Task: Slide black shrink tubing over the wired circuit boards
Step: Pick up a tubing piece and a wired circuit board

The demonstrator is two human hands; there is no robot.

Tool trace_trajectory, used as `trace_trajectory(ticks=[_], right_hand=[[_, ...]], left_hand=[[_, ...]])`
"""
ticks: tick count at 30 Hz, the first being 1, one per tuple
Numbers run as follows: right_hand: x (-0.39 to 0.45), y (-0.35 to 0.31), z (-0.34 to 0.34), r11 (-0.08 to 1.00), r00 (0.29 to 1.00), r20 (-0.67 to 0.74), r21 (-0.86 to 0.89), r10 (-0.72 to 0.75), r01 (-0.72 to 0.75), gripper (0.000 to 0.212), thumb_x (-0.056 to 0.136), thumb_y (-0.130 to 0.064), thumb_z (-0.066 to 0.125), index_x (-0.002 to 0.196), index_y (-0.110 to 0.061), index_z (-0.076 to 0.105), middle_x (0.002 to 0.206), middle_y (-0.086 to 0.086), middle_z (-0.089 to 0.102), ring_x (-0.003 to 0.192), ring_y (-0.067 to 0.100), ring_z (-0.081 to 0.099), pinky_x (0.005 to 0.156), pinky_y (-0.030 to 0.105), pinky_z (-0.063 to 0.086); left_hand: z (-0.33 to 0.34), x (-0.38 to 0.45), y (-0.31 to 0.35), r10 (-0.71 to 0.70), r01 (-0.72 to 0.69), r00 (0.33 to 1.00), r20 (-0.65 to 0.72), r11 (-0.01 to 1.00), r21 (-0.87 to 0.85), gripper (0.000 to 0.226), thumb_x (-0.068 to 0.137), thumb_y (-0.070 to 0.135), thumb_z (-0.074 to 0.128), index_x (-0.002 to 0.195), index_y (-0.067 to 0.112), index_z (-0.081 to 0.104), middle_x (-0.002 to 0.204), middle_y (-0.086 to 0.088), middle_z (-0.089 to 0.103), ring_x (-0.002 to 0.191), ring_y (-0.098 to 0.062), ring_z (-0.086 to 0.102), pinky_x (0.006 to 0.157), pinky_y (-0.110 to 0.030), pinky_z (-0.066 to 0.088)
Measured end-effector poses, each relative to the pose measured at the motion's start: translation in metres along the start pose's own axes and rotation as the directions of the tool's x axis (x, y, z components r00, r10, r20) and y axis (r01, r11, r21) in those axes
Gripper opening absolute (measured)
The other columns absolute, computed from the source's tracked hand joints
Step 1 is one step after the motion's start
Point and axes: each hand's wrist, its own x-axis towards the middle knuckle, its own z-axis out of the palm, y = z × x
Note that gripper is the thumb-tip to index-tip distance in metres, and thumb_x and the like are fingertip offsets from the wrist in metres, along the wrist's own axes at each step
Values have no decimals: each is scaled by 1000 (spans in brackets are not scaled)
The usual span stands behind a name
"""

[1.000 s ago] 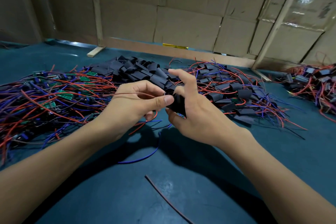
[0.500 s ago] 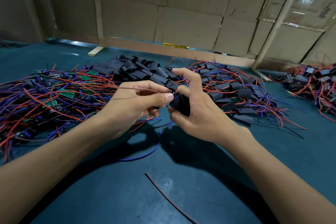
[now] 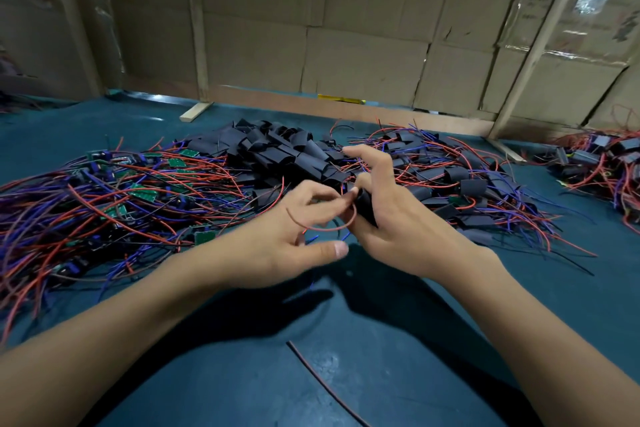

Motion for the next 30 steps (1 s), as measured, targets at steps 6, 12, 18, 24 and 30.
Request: trace_trajectory(ticks=[6,12,18,24,30], right_hand=[[2,7,-18,997,995,-87,-61,-45,40,58,92,-3,54,142,-10,25,83,-4,49,66,14,50,65,31,41],[0,29,-53,991,951,-300,-129,-71,33,65,81,-8,50,141,-22,29,104,-14,59,103,23,53,95,33,38],[-14,85,-53,805,888,-328,-399,323,-440,86,70,-21,45,154,-19,24,143,2,43,129,23,29,96,30,18],[-15,77,-40,691,788,-350,-382,506,-614,96,72,-6,65,156,-18,22,151,14,32,138,32,24,113,47,16],[5,6,-19,851,825,-522,-313,216,-421,86,65,-16,48,151,-15,36,139,9,46,129,28,36,98,36,22]], left_hand=[[16,2,-7,48,-24,997,-56,930,367,85,96,42,48,159,26,-5,143,0,27,127,-20,30,117,-38,24],[-17,6,-49,-230,393,919,-321,603,694,71,101,50,37,160,18,16,143,-7,41,121,-32,34,97,-47,33],[-28,5,-59,-425,536,836,-347,500,680,48,103,54,36,141,28,50,134,-4,53,124,-34,40,98,-46,31],[-32,7,-48,-311,476,872,-377,716,511,33,93,50,62,121,32,64,116,3,61,118,-25,49,90,-41,29],[-41,0,-40,-119,311,939,-324,696,646,21,93,39,67,111,28,72,112,3,59,109,-28,49,87,-41,37]])
